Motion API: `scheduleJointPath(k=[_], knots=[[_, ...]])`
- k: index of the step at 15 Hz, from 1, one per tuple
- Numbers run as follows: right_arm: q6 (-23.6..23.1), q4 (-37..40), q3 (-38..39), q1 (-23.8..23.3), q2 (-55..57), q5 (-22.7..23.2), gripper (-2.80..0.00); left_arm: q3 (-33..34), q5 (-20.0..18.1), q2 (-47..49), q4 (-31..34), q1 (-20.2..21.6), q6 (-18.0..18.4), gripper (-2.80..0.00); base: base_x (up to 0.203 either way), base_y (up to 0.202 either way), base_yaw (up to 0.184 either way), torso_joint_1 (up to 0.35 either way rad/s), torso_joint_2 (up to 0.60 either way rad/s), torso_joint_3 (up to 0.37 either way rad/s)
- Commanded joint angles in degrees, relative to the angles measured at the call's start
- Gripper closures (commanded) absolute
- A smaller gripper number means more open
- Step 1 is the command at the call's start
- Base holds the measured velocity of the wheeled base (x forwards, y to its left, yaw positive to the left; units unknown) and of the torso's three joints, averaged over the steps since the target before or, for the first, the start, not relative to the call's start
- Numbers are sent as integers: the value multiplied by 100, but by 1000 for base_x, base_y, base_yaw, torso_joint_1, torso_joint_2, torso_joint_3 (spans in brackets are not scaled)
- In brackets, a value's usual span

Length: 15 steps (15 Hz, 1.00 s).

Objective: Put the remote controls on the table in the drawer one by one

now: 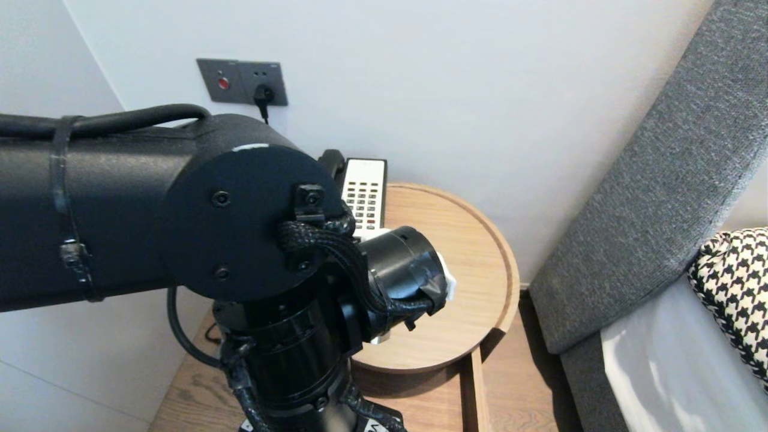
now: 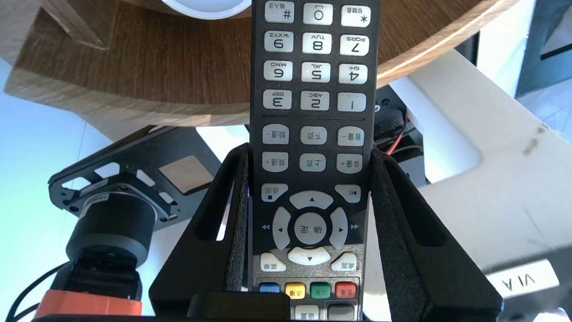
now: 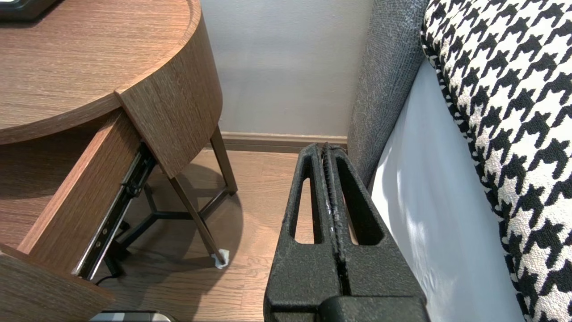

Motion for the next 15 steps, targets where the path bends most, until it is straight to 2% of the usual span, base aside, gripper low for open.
scheduleJointPath(k=[1, 8, 15], knots=[[0, -3, 141, 2, 6, 0, 0, 5, -6, 211, 15, -1, -22, 0, 0, 0, 0, 0, 0, 0], [0, -3, 141, 2, -3, 3, 0, 9, 9, 595, -456, 8, -40, 0, 0, 0, 0, 0, 0, 0], [0, -3, 141, 2, 6, 0, 0, -158, 36, 903, -632, 34, -48, 0, 0, 0, 0, 0, 0, 0]])
